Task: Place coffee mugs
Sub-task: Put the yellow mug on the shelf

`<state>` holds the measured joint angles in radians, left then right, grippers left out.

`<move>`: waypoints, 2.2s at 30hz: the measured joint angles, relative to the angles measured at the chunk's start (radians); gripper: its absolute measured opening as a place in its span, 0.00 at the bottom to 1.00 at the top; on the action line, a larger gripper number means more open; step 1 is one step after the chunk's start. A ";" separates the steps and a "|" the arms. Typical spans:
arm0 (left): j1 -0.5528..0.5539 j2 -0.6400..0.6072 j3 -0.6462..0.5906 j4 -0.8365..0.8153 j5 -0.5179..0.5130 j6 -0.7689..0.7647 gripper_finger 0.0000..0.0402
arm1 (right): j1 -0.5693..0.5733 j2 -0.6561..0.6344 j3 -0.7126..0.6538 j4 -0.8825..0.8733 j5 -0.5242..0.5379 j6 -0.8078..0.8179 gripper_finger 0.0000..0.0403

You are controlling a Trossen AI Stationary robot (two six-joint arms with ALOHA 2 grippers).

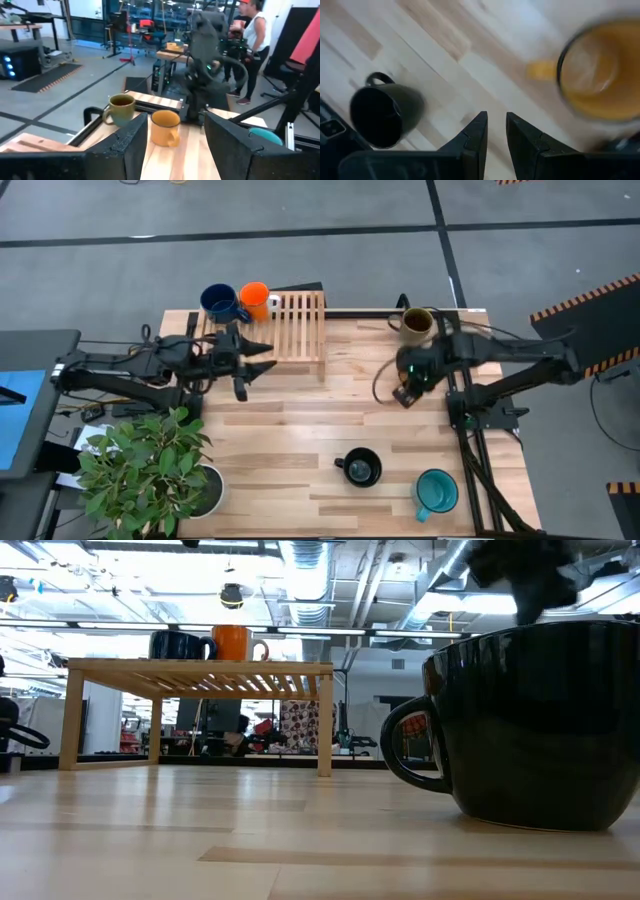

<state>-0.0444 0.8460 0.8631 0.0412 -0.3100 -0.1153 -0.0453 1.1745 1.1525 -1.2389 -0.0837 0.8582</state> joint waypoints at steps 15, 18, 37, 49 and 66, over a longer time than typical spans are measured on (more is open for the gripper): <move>0.006 -0.010 0.000 -0.005 -0.046 0.065 0.45 | 0.165 -0.112 -0.226 -0.234 0.360 0.884 0.24; 0.006 -0.010 0.000 -0.007 -0.046 0.061 0.45 | 0.140 -0.170 -0.226 -0.318 0.419 0.976 0.24; 0.007 -0.010 0.000 -0.006 -0.045 0.051 0.45 | -0.200 -0.205 -0.416 -0.033 0.415 0.737 0.40; 0.007 -0.012 0.000 0.008 -0.045 0.040 0.45 | -0.265 -0.135 -0.450 0.032 0.424 0.666 0.45; 0.007 -0.178 0.000 0.128 -0.133 0.158 0.45 | -0.245 -0.165 -0.288 0.046 0.405 0.442 0.09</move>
<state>-0.0376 0.6677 0.8627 0.1696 -0.4427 0.0426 -0.2899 1.0093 0.8643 -1.1929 0.3214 1.2998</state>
